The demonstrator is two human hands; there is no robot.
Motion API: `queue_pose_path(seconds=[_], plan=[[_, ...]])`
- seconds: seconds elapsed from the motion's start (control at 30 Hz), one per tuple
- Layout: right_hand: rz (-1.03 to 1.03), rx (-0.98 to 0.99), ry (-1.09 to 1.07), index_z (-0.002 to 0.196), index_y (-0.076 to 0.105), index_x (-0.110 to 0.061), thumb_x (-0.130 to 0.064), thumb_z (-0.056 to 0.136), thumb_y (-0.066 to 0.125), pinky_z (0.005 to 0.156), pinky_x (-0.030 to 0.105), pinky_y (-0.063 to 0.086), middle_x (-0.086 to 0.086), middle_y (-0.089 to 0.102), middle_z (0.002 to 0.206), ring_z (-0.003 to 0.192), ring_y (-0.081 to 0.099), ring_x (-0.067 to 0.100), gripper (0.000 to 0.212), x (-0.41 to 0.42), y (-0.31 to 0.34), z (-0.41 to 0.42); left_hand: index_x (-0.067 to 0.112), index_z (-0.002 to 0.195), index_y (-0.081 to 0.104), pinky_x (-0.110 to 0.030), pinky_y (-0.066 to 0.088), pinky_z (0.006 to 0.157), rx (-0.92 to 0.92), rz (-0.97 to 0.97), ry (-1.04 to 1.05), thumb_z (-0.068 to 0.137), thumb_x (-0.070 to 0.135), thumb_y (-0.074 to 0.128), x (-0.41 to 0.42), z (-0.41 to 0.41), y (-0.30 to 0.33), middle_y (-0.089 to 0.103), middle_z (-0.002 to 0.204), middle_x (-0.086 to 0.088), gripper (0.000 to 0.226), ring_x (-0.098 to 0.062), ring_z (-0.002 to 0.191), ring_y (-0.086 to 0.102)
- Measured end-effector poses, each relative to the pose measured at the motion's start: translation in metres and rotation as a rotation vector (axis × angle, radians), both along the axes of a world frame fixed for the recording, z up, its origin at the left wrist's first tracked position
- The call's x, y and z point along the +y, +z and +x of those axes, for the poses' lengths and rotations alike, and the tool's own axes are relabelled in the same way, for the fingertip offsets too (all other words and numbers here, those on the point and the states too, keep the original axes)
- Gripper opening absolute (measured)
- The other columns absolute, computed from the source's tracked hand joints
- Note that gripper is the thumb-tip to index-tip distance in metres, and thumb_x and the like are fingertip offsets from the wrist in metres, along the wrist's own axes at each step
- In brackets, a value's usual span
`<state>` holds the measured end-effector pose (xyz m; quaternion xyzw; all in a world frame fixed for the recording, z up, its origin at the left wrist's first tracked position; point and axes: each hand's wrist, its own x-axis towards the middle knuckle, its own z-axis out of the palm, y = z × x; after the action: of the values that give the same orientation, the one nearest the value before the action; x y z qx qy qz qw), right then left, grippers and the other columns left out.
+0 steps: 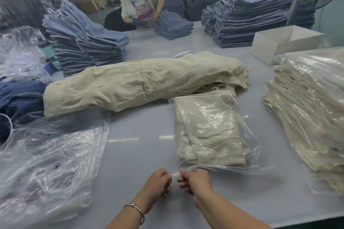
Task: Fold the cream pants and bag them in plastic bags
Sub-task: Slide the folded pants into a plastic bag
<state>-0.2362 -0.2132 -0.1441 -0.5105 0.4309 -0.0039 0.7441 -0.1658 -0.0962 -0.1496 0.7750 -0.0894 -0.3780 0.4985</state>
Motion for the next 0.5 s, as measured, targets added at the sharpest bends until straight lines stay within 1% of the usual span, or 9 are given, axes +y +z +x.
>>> queue_pose_path(seconds=[0.1, 0.23, 0.33, 0.4, 0.43, 0.5], plan=[[-0.011, 0.028, -0.101, 0.075, 0.058, -0.003, -0.007, 0.089, 0.063, 0.034, 0.015, 0.028, 0.006, 0.062, 0.051, 0.032, 0.049, 0.010, 0.015, -0.028, 0.000, -0.017, 0.012, 0.071, 0.046, -0.018, 0.031, 0.045, -0.032, 0.005, -0.018, 0.096, 0.004, 0.045, 0.007, 0.005, -0.003, 0.046, 0.055, -0.001, 0.026, -0.012, 0.047, 0.040], [-0.150, 0.100, -0.236, 0.071, 0.061, -0.002, -0.009, 0.087, 0.065, 0.033, 0.014, 0.026, 0.005, 0.062, 0.046, 0.029, 0.048, 0.010, 0.018, -0.093, 0.001, -0.061, 0.012, 0.071, 0.047, -0.020, 0.032, 0.045, -0.068, 0.053, -0.099, 0.096, 0.006, 0.047, 0.012, 0.017, -0.007, 0.049, 0.051, 0.001, 0.026, -0.012, 0.047, 0.042], [-0.210, 0.153, -0.385, 0.065, 0.060, -0.001, -0.007, 0.086, 0.064, 0.035, 0.016, 0.030, 0.003, 0.060, 0.041, 0.027, 0.049, 0.009, 0.023, -0.147, 0.004, -0.098, 0.011, 0.073, 0.048, -0.020, 0.032, 0.045, -0.084, 0.077, -0.152, 0.097, 0.007, 0.046, 0.014, 0.025, -0.010, 0.050, 0.051, 0.001, 0.025, -0.012, 0.047, 0.044], [-0.222, 0.194, -0.469, 0.065, 0.060, 0.000, -0.007, 0.087, 0.063, 0.034, 0.016, 0.031, 0.003, 0.059, 0.039, 0.026, 0.048, 0.008, 0.023, -0.178, 0.005, -0.116, 0.010, 0.073, 0.048, -0.020, 0.032, 0.045, -0.090, 0.085, -0.162, 0.097, 0.007, 0.047, 0.015, 0.030, -0.010, 0.051, 0.053, -0.001, 0.024, -0.014, 0.048, 0.046], [-0.226, 0.215, -0.478, 0.066, 0.060, 0.001, -0.007, 0.087, 0.063, 0.032, 0.014, 0.030, 0.004, 0.058, 0.038, 0.025, 0.047, 0.008, 0.024, -0.188, 0.005, -0.123, 0.009, 0.073, 0.048, -0.021, 0.033, 0.045, -0.082, 0.091, -0.170, 0.097, 0.006, 0.048, 0.015, 0.031, -0.009, 0.051, 0.054, -0.002, 0.024, -0.014, 0.048, 0.046], [-0.245, 0.258, -0.415, 0.066, 0.060, 0.001, -0.009, 0.089, 0.062, 0.031, 0.011, 0.028, 0.006, 0.057, 0.039, 0.025, 0.045, 0.010, 0.025, -0.201, 0.001, -0.129, 0.008, 0.074, 0.049, -0.019, 0.033, 0.043, -0.027, 0.108, -0.214, 0.096, 0.007, 0.049, 0.016, 0.036, -0.004, 0.052, 0.054, -0.005, 0.023, -0.013, 0.045, 0.049]])
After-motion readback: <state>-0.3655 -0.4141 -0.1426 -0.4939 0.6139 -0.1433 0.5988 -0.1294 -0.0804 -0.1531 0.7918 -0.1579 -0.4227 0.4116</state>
